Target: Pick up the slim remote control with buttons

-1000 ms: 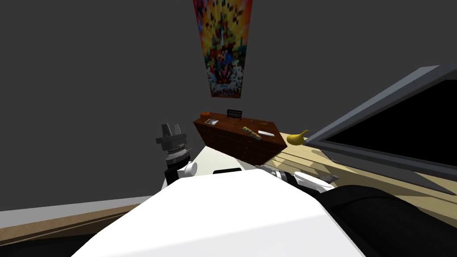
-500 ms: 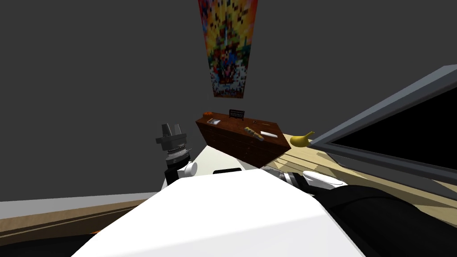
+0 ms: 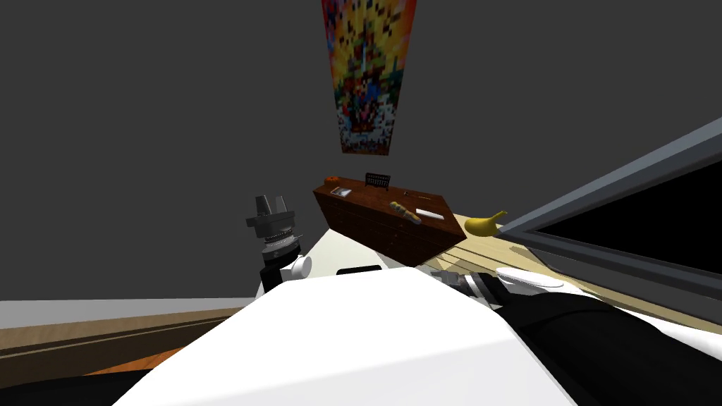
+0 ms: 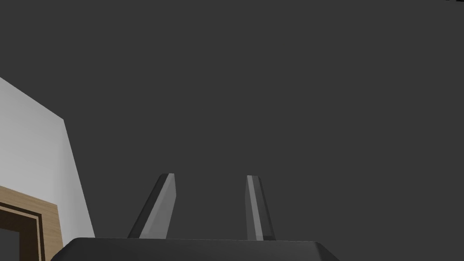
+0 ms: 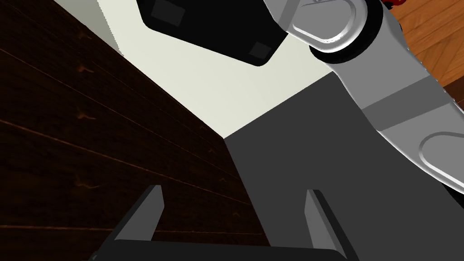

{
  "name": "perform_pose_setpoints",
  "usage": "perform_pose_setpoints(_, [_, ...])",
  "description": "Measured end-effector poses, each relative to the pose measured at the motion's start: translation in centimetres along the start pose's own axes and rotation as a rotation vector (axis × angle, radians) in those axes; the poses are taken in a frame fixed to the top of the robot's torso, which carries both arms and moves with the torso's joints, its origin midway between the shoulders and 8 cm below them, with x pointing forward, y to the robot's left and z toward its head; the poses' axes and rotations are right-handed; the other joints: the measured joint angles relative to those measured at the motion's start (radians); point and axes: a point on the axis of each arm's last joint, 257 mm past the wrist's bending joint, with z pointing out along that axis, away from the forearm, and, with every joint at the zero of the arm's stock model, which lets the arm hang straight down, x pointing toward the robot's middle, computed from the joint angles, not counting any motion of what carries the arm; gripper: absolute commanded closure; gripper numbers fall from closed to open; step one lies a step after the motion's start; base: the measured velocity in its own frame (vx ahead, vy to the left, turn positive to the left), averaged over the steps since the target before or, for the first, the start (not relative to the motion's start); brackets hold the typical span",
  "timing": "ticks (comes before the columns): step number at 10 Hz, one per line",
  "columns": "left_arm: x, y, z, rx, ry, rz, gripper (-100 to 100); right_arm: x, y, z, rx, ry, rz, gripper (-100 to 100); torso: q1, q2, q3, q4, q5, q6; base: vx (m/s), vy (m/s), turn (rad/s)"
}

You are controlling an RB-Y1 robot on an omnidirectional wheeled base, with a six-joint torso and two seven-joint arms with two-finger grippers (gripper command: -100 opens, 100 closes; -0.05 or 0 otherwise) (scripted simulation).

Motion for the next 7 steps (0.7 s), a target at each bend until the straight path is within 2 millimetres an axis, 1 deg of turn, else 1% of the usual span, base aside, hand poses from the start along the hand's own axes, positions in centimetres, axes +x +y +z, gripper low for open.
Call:
perform_pose_setpoints(2, [0.0, 0.0, 0.0, 0.0, 0.0, 0.0, 0, 1.2, -2.5, -2.3, 0.044, 0.081, -0.021, -100, 0.0, -0.001, -0.001, 0.0, 0.0, 0.0, 0.01, 0.01, 0.117])
perform_pose_setpoints(3, [0.0, 0.0, 0.0, 0.0, 0.0, 0.0, 0, 2.1, -3.2, -3.4, 0.063, 0.113, -0.022, -100, -0.001, 0.0, 0.0, 0.0, 0.0, 0.001, 0.01, 0.006, 0.106])
perform_pose_setpoints(4, [0.0, 0.0, 0.0, 0.0, 0.0, 0.0, 0, 3.4, -4.3, -4.7, 0.09, 0.157, -0.03, -100, -0.001, 0.0, 0.0, 0.0, 0.0, 0.0, 0.011, 0.001, 0.116])
perform_pose_setpoints(5, [0.0, 0.0, 0.0, 0.0, 0.0, 0.0, 0, 3.9, -4.9, -5.9, 0.107, 0.188, -0.037, -100, -0.001, 0.0, 0.0, 0.0, 0.0, 0.0, 0.015, 0.01, 0.149])
perform_pose_setpoints(6, [0.0, 0.0, 0.0, 0.0, 0.0, 0.0, 0, 4.8, -6.4, -7.6, 0.136, 0.227, -0.043, -100, -0.001, -0.001, 0.0, 0.0, 0.0, 0.0, 0.01, 0.0, 0.097])
perform_pose_setpoints(7, [0.0, 0.0, 0.0, 0.0, 0.0, 0.0, 0, 5.1, -6.6, -8.8, 0.148, 0.253, -0.045, -100, -0.001, 0.0, 0.0, 0.0, 0.0, 0.0, 0.023, 0.006, 0.213])
